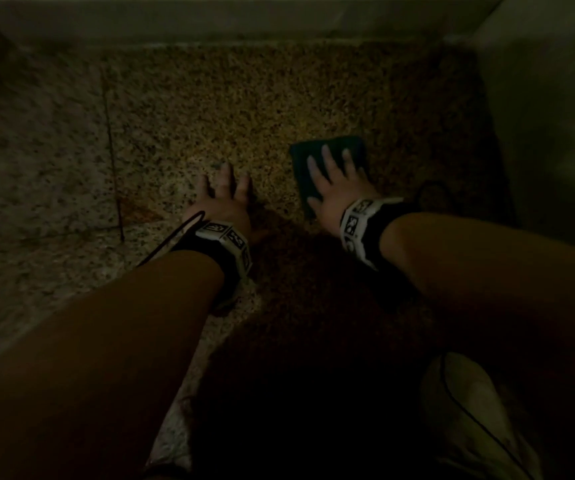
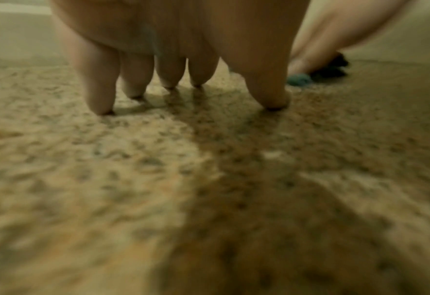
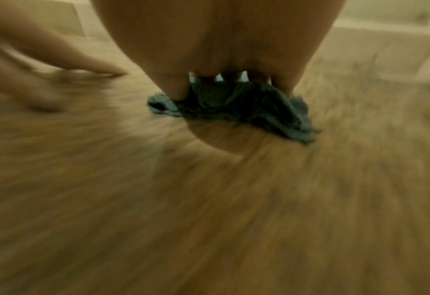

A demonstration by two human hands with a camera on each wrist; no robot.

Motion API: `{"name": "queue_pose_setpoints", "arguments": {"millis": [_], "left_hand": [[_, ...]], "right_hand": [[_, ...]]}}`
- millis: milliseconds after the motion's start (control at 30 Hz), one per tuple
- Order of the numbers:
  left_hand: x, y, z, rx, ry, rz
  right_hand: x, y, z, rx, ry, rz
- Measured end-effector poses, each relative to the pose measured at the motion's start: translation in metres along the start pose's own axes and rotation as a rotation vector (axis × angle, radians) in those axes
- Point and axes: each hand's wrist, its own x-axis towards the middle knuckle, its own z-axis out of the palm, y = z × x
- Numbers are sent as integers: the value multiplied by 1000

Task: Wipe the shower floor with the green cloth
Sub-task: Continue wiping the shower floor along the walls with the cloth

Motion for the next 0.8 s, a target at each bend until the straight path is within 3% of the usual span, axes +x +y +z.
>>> {"name": "queue_pose_setpoints", "arguments": {"millis": [233,333,600,800], "left_hand": [[-9,-28,13,89,45,94],[-6,-47,22,43,102,66],[0,-46,23,16,60,39],[0,-47,24,33,49,46]], "right_hand": [[-14,-17,18,22,10,34],[-12,-22,14,42,27,44],[48,-36,-42,71,44,-9],[37,-42,-35,40,41,-17]]}}
